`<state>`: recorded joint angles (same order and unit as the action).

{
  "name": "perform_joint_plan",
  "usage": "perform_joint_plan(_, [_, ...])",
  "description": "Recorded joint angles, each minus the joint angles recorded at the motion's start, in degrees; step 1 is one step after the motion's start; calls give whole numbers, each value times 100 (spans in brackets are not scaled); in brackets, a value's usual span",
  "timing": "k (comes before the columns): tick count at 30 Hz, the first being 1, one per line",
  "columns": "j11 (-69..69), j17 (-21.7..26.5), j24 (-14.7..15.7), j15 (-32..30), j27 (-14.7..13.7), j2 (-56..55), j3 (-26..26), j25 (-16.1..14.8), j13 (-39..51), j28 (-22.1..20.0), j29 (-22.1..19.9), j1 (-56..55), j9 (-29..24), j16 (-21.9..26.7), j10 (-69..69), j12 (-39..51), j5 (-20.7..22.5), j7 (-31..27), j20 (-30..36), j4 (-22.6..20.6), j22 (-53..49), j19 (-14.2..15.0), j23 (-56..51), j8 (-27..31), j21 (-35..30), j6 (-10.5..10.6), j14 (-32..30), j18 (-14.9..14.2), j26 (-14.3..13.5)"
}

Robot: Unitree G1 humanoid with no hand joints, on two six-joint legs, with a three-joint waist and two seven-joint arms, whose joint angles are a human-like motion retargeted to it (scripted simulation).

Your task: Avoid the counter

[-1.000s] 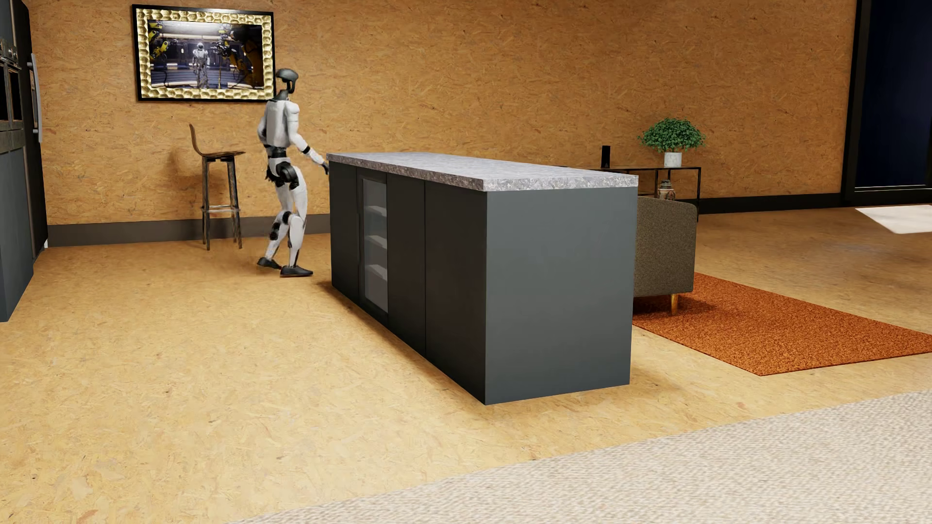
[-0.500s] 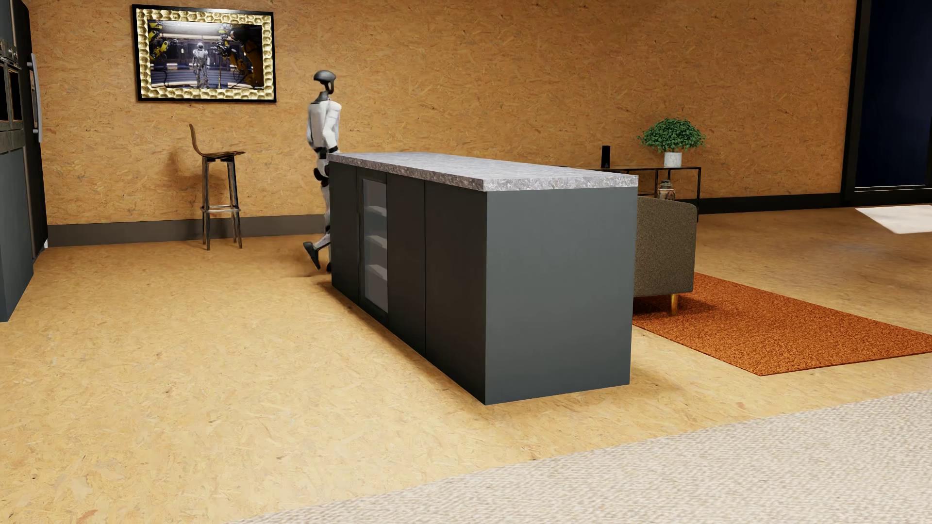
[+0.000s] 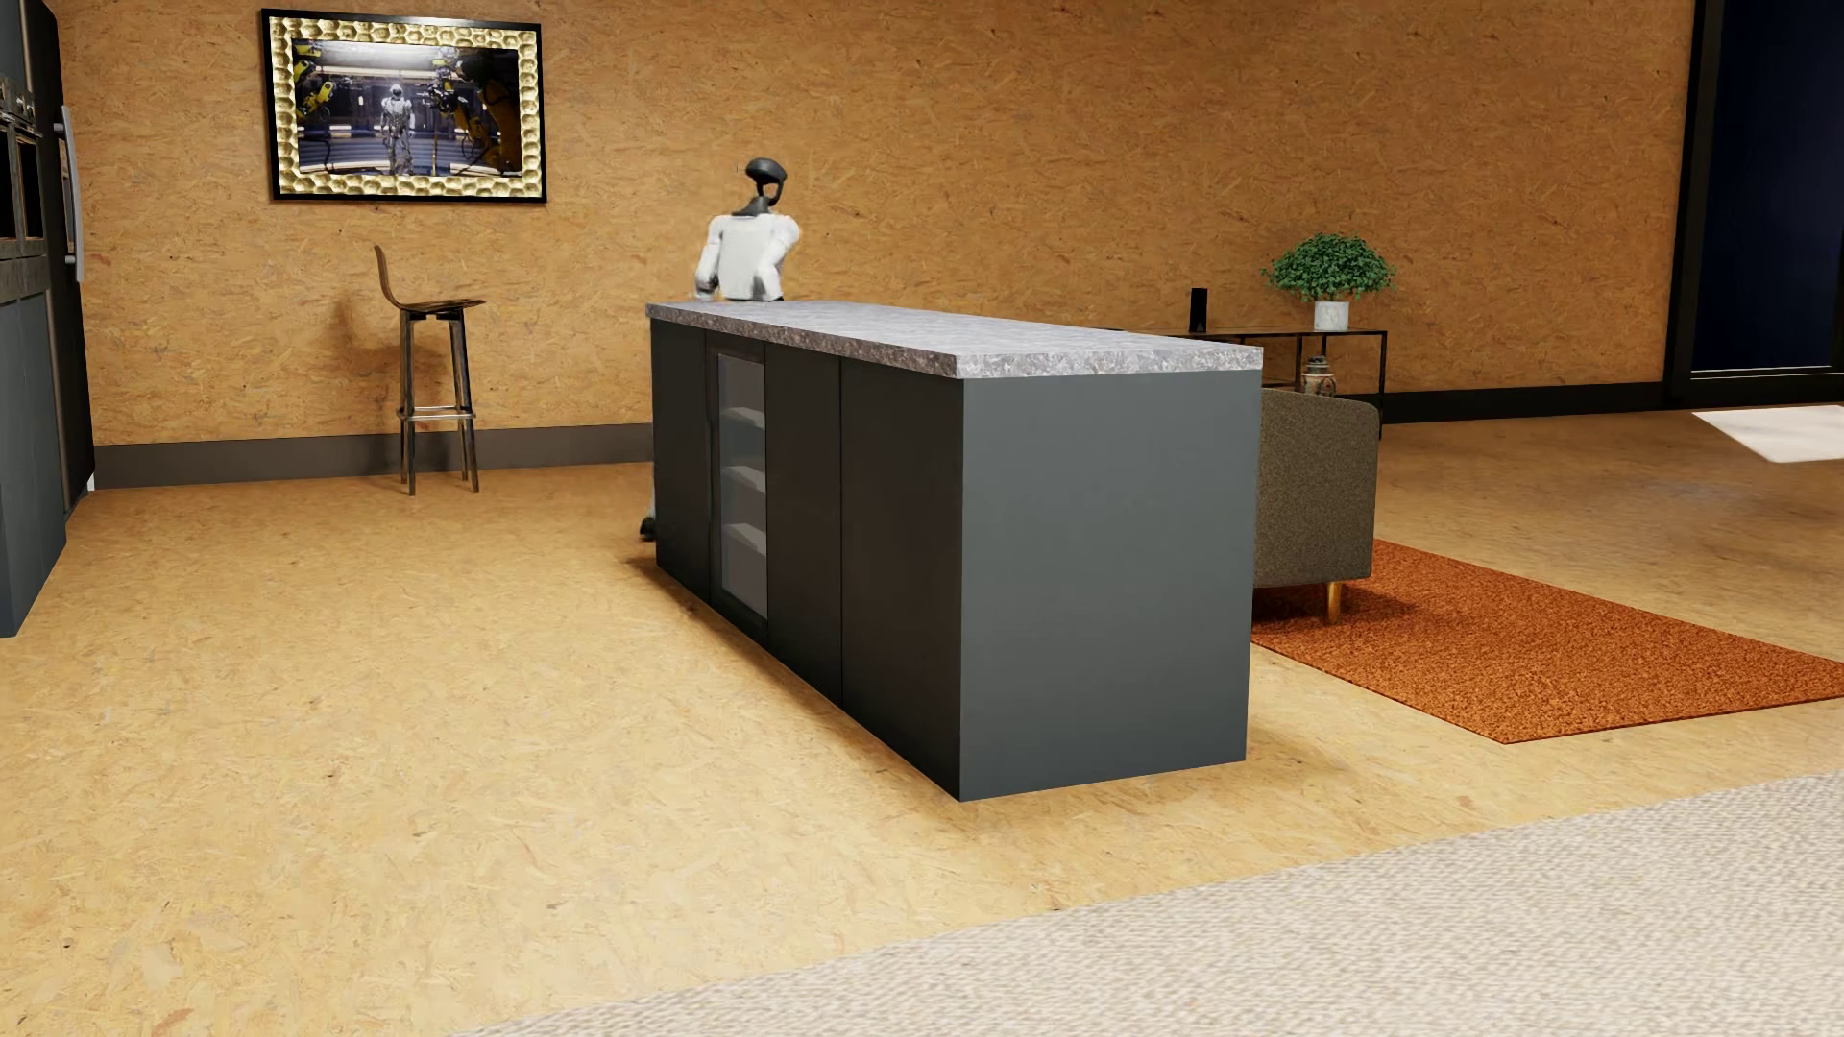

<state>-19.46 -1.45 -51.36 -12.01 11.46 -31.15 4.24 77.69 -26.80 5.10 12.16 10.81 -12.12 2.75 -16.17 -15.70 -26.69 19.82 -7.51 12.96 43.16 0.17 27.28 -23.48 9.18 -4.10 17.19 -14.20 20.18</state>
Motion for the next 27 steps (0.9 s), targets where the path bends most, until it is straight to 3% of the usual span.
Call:
perform_joint_plan(1, [-588,-5,-38,-47,94,-81,27,-264,349,15,-191,118,-35,55,-297,-203,64,28,-43,237,38,-165,-119,112,169,105,-252,-7,43])
perform_joint_plan(2, [-1125,-17,-85,384,173,-132,40,-546,786,-11,-468,90,-73,81,-812,-402,201,50,-76,602,32,-189,-111,150,340,235,-699,-105,54])
perform_joint_plan(4, [-1376,-28,-141,924,573,143,17,-1146,1979,-165,-995,-381,-129,21,-2290,-705,702,264,-59,1314,-98,-261,476,90,763,522,-1553,1559,-224])
perform_joint_plan(5, [-1291,76,-153,1039,917,296,-44,-1194,2682,-273,-1000,-790,-156,-88,-3044,-773,955,166,3,1360,-273,-285,1049,140,810,660,-1401,1771,-401])
perform_joint_plan(6, [-1138,271,-147,1093,1332,439,-134,-885,3351,-413,-719,-1244,-174,-231,-3668,-789,1186,-18,71,1130,-478,-299,1565,275,591,765,-1138,1942,-577])
perform_joint_plan(7, [-919,505,-82,1098,1349,582,-231,-248,3946,-573,-276,-1615,-173,-384,-3952,-779,1420,-79,106,789,-731,-318,1942,471,6,831,-1003,1774,-714])
perform_joint_plan(8, [-691,747,65,1085,880,707,-302,458,4499,-652,25,-1798,-147,-527,-3805,-753,1645,249,92,581,-1008,-329,2107,697,-682,874,-897,1564,-825])
perform_joint_plan(9, [-471,912,117,1073,237,834,-347,986,4977,-649,-26,-1830,-99,-584,-3284,-710,1858,731,129,442,-1217,-333,2010,940,-1189,907,-835,1410,-816])
perform_joint_plan(10, [-279,907,71,1078,-292,969,-362,1009,5321,-595,-262,-1749,-39,-537,-2477,-641,2040,1264,250,316,-1358,-332,1704,1155,-1257,937,-777,1311,-773])
perform_joint_plan(11, [-178,830,-12,1129,-489,1097,-369,776,5503,-455,-577,-1666,14,-399,-1519,-544,2187,1495,424,64,-1432,-324,1287,1336,-1099,964,-751,1229,-738])
perform_joint_plan(13, [-209,606,-21,1287,-600,1251,-337,-321,5529,-66,-1110,-1676,85,-56,-235,-231,2373,1119,674,-501,-1493,-313,244,1601,-716,989,-740,1181,-611])
perform_joint_plan(15, [-408,659,22,1431,-712,1305,-241,-1295,5179,-14,-1671,-2027,110,231,-234,48,2462,413,755,-799,-1708,-299,-797,1702,-641,989,-809,1253,-568])
perform_joint_plan(17, [-548,849,95,1472,-741,1369,-178,-2125,4493,-141,-1876,-2505,91,394,-701,400,2520,-108,721,-942,-1829,-276,-1656,1736,-476,990,-964,1392,-550])
perform_joint_plan(19, [-548,918,187,1522,-547,1520,-178,-2650,3838,-179,-2012,-2891,75,378,-815,423,2620,-466,667,-1035,-2324,-260,-1688,1801,-306,985,-1083,1371,-597])
perform_joint_plan(21, [-479,995,234,1586,74,1729,-202,-2767,3362,-172,-1845,-3057,82,337,-320,348,2770,-741,706,-1103,-2737,-253,-904,1905,-157,957,-1171,1282,-668])
perform_joint_plan(23, [-441,1052,302,1617,991,2013,-192,-2546,2987,-123,-1409,-3004,118,292,136,290,2937,-551,768,-1027,-2843,-261,551,1935,-123,920,-1298,1163,-778])
perform_joint_plan(24, [-575,1119,249,1734,1470,2112,-189,-2163,2835,-51,-964,-2917,144,288,145,254,3034,-562,830,-979,-2749,-278,1487,1952,-311,903,-1547,1286,-753])
perform_joint_plan(25, [-859,1222,162,1788,1657,2150,-179,-1508,2624,9,-275,-2815,166,258,0,256,3118,-569,909,-916,-2569,-250,2272,1989,-699,886,-1638,1814,-693])
perform_joint_plan(26, [-1429,1441,134,1787,1431,2058,-171,-465,2349,43,602,-2775,173,173,-346,281,3143,-530,953,-839,-2332,-219,2806,2028,-1528,843,-1391,1877,-670])
perform_joint_plan(27, [-2237,1586,116,1693,999,1837,-167,350,2030,47,935,-2722,163,67,-723,348,3094,-439,944,-773,-1993,-39,2899,2038,-2042,762,-1106,1855,-609])
